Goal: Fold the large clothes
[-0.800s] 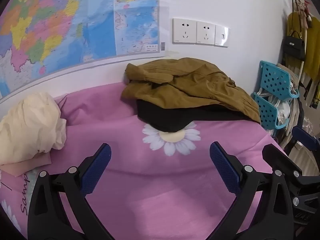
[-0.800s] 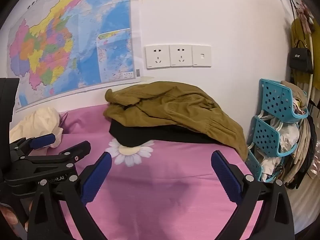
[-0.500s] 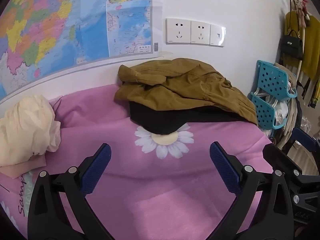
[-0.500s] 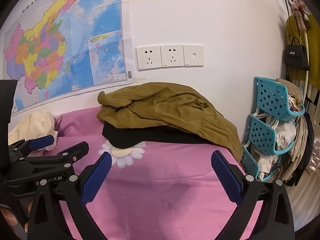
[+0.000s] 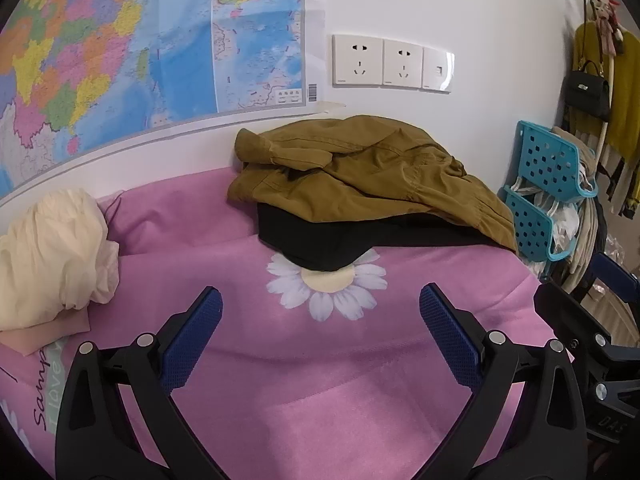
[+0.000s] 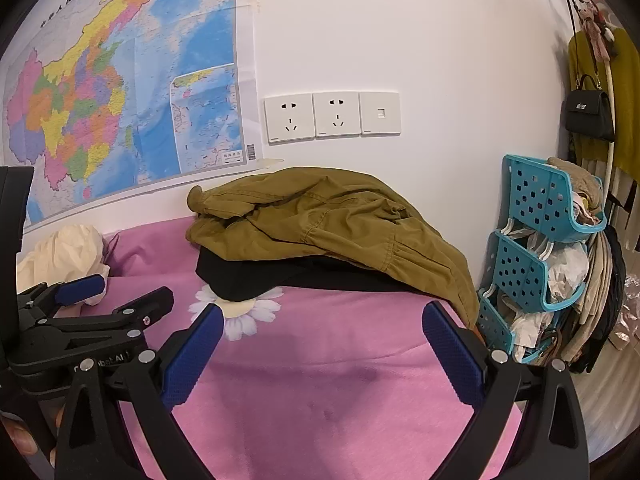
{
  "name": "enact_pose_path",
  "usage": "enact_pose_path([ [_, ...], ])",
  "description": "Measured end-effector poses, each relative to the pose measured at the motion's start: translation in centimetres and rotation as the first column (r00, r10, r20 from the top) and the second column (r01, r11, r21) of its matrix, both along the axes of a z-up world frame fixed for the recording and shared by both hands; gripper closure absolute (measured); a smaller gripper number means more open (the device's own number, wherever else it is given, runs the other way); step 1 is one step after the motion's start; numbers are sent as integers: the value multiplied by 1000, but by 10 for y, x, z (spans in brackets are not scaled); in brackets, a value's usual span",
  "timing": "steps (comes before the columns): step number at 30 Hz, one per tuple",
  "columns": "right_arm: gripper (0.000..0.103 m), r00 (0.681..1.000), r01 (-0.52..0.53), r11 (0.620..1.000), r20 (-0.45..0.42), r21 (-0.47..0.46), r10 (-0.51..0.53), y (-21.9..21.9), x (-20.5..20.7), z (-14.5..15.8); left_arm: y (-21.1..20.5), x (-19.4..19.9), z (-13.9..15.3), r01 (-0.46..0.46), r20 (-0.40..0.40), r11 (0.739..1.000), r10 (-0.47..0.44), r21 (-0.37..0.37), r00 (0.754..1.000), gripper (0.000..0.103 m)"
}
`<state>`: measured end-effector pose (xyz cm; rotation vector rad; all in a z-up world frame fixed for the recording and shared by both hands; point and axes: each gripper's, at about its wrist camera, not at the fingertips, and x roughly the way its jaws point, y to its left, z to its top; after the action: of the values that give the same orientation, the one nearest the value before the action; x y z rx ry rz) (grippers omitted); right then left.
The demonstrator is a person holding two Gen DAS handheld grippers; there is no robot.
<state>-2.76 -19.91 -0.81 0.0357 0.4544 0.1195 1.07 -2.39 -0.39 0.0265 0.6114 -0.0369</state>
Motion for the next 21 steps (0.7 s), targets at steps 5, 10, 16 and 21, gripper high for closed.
enact_pose_path([
  [5,6,1000,4,1000,0,1,-4,0,1,0,0,1,1,-1,-3,1000,1,-1,1000,5],
  [10,6,1000,7,1000,3,0,-7,1,0,-1,-1,1,0,-2,0,1000,2,-1,1000,5],
  [16,6,1000,5,1000,5,2,-5,0,0,0,-1,0,0,-1,1,1000,1,0,1000,5],
  [21,6,1000,5,1000,1,6,-5,-1,3,0,-2,0,0,-2,0,1000,2,1,1000,6],
])
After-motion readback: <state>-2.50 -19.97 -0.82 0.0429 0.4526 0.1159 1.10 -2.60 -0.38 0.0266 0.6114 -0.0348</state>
